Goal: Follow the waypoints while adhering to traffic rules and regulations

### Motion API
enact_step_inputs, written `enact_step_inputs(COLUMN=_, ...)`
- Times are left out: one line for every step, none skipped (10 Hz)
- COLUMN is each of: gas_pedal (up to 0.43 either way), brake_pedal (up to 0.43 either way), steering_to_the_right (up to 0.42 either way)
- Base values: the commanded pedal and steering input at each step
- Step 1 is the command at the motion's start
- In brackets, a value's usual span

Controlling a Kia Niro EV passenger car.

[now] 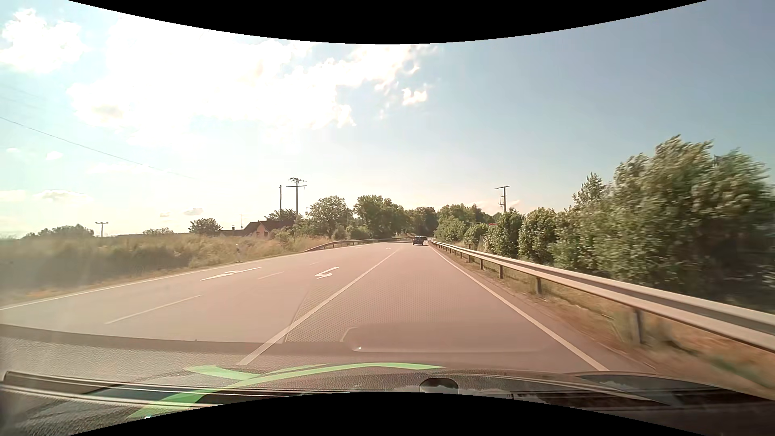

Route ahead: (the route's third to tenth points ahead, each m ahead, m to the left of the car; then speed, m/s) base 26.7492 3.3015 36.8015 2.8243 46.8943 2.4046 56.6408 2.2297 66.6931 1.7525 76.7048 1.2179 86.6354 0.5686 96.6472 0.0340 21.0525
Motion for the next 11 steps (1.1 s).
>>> enact_step_inputs(gas_pedal=0.22, brake_pedal=0.0, steering_to_the_right=-0.008)
enact_step_inputs(gas_pedal=0.22, brake_pedal=0.0, steering_to_the_right=-0.007)
enact_step_inputs(gas_pedal=0.189, brake_pedal=0.0, steering_to_the_right=-0.005)
enact_step_inputs(gas_pedal=0.169, brake_pedal=0.0, steering_to_the_right=-0.003)
enact_step_inputs(gas_pedal=0.169, brake_pedal=0.0, steering_to_the_right=-0.002)
enact_step_inputs(gas_pedal=0.169, brake_pedal=0.0, steering_to_the_right=-0.001)
enact_step_inputs(gas_pedal=0.177, brake_pedal=0.0, steering_to_the_right=0.003)
enact_step_inputs(gas_pedal=0.177, brake_pedal=0.0, steering_to_the_right=0.006)
enact_step_inputs(gas_pedal=0.177, brake_pedal=0.0, steering_to_the_right=0.006)
enact_step_inputs(gas_pedal=0.157, brake_pedal=0.0, steering_to_the_right=0.006)
enact_step_inputs(gas_pedal=0.087, brake_pedal=0.0, steering_to_the_right=0.006)
